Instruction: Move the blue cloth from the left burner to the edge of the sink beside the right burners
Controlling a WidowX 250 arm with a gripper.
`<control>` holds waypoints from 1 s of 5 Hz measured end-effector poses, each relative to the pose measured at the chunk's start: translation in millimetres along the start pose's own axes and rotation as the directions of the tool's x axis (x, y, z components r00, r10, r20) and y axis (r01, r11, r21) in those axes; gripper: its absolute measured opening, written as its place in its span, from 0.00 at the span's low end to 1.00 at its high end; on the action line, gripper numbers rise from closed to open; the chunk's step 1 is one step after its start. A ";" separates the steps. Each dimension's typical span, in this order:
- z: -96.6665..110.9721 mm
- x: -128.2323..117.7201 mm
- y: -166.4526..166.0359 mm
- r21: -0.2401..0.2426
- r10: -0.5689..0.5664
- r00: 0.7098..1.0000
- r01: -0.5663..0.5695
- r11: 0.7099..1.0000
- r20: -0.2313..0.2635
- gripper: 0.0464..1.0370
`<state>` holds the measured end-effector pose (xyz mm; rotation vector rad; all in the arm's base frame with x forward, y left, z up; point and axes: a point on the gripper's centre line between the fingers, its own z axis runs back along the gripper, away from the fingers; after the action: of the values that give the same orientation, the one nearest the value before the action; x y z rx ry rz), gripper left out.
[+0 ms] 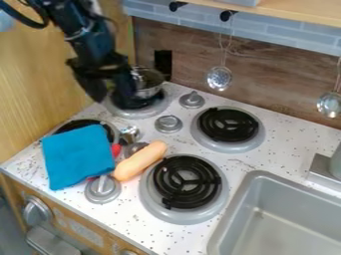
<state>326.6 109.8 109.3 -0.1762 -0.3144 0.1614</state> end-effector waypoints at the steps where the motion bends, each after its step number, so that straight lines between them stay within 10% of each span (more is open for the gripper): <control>1: 10.5 2.9 39.1 0.080 0.026 0.999 -0.029 0.996 0.033 0.96; 3: -3.0 -9.7 89.2 0.180 0.023 0.997 -0.011 0.984 -0.067 0.96; 5: -36.3 -51.8 91.4 0.162 -0.047 0.987 0.073 0.984 -0.155 0.96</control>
<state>277.8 183.7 42.2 -0.0124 -0.1546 0.1131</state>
